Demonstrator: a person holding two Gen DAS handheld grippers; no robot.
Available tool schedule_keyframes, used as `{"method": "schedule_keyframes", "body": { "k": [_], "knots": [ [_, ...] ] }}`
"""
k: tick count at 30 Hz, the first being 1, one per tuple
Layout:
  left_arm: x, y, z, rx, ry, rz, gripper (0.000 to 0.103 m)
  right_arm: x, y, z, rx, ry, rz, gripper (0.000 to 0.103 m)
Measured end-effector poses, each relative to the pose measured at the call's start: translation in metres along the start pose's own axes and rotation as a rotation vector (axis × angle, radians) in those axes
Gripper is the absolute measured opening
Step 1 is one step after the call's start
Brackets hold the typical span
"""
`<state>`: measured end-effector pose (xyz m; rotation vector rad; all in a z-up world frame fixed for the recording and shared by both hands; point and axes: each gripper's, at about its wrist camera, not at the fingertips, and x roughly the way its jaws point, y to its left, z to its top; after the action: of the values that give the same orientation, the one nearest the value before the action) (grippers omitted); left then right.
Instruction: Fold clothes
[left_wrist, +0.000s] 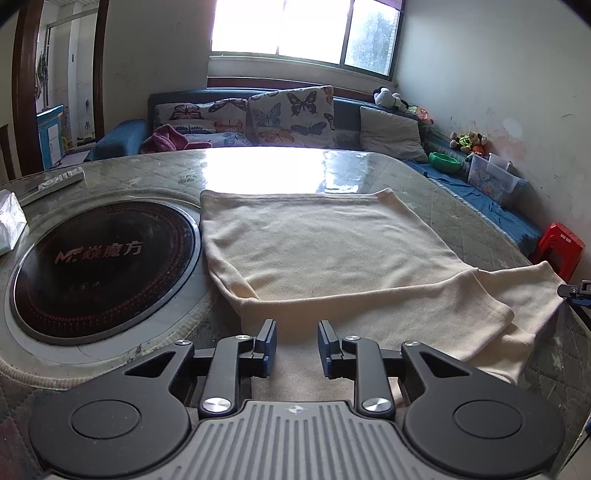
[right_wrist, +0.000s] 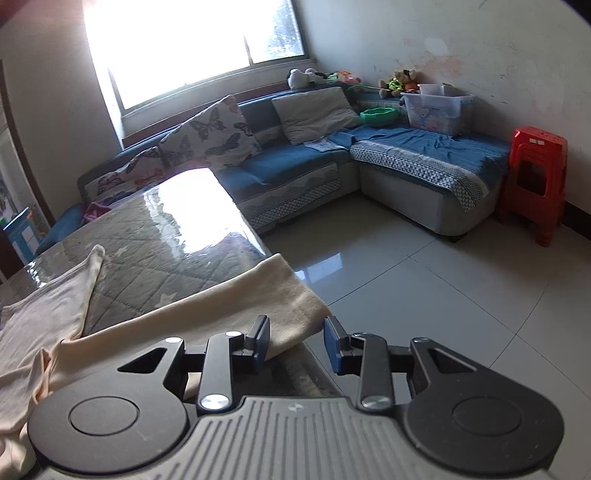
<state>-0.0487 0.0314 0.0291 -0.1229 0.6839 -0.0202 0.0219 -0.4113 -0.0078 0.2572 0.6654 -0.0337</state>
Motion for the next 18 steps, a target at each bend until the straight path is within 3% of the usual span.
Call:
{"method": "schedule_keyframes", "body": {
  "k": [5,7,9,13,18],
  "knots": [
    [0.001,0.001,-0.001,-0.006,0.002,0.006,0.029,0.004,-0.003,-0.001,0.017,-0.021,-0.004,0.025],
    [0.0,0.001,-0.002,-0.009,0.0,0.006,0.029,0.004,-0.004,0.0,0.019,-0.028,-0.002,0.012],
    [0.0,0.002,-0.002,-0.011,-0.001,0.007,0.029,0.003,-0.004,0.001,0.022,-0.035,0.0,0.008],
    [-0.001,0.005,-0.003,-0.018,-0.003,0.017,0.034,-0.008,0.004,0.007,-0.011,-0.067,0.026,0.007],
    [-0.005,0.011,-0.004,-0.038,-0.013,0.024,0.039,-0.037,0.036,0.026,-0.084,-0.12,0.141,0.007]
  ]
}}
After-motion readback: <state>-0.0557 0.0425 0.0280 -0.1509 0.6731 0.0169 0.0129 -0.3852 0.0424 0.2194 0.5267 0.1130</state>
